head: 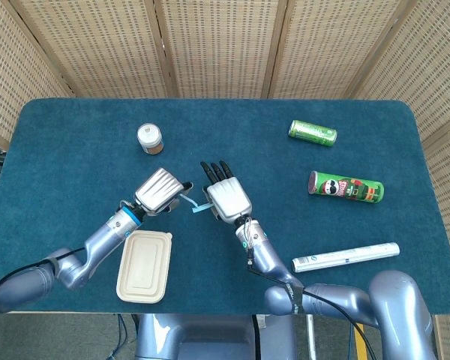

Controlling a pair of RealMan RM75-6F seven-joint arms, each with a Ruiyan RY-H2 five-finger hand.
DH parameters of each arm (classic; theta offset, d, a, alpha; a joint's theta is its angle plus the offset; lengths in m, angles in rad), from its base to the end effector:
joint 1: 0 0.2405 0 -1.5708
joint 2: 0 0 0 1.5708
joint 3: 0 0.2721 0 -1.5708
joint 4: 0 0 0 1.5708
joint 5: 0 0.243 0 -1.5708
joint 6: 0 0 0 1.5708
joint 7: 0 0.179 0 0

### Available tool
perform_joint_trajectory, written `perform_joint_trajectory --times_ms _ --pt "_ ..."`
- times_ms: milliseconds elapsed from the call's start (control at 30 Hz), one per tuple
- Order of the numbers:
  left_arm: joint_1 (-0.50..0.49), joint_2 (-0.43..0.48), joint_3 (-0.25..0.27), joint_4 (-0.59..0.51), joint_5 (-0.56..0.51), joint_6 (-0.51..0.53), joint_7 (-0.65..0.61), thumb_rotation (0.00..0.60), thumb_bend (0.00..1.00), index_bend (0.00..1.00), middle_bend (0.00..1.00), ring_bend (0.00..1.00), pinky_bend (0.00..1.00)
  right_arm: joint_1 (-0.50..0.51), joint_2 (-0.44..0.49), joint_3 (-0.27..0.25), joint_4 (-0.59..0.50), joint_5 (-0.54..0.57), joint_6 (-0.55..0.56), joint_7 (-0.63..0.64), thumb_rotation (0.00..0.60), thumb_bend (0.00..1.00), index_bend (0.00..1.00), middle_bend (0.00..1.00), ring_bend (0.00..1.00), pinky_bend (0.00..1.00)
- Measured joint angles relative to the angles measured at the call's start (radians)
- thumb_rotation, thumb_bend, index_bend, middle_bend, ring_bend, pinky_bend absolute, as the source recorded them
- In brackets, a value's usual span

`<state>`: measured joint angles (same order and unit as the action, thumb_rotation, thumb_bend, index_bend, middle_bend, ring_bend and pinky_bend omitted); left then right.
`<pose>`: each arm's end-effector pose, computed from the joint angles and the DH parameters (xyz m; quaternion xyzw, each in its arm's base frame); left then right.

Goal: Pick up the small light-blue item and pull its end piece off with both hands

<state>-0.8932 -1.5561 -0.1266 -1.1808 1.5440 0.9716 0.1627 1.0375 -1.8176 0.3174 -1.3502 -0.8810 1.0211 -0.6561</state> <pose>-0.1122 0.4370 -0.0489 -0.8247 -0.1435 -0.3922 0.3814 -0.0066 -0.4198 -0.1144 0.7516 -0.3071 0.4030 0.4223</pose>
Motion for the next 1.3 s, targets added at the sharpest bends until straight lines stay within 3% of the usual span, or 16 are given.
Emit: perform_joint_trajectory --times_ms 367,800,933,1067,1300 --pt "-0.014 -0.04 0.002 0.032 -0.01 -0.002 -0.003 0.6 0.33 0.56 0.94 0.89 0.99 -0.006 0.011 -0.003 -0.003 0.001 -0.001 0.007 0.6 0.54 0.62 0.0 0.0 0.0" --pt "-0.026 -0.089 0.002 0.076 -0.013 0.016 0.001 0.6 0.55 0.61 0.94 0.89 0.99 -0.013 0.031 -0.004 -0.018 -0.006 0.0 0.021 0.6 0.54 0.62 0.0 0.0 0.0" --pt "-0.027 -0.094 0.004 0.084 -0.012 0.021 0.004 0.6 0.57 0.65 0.95 0.89 0.99 -0.016 0.037 -0.005 -0.021 -0.008 0.001 0.023 0.6 0.54 0.62 0.0 0.0 0.0" --pt "-0.023 -0.093 0.007 0.092 -0.013 0.027 0.004 0.6 0.57 0.76 0.96 0.89 0.99 -0.019 0.041 -0.006 -0.02 -0.007 0.002 0.026 0.6 0.54 0.62 0.0 0.0 0.0" --pt "0.044 -0.038 0.039 0.156 -0.024 0.056 -0.034 0.6 0.57 0.78 0.97 0.89 0.99 -0.03 0.055 -0.009 0.007 -0.002 -0.007 0.044 0.6 0.54 0.62 0.0 0.0 0.0"
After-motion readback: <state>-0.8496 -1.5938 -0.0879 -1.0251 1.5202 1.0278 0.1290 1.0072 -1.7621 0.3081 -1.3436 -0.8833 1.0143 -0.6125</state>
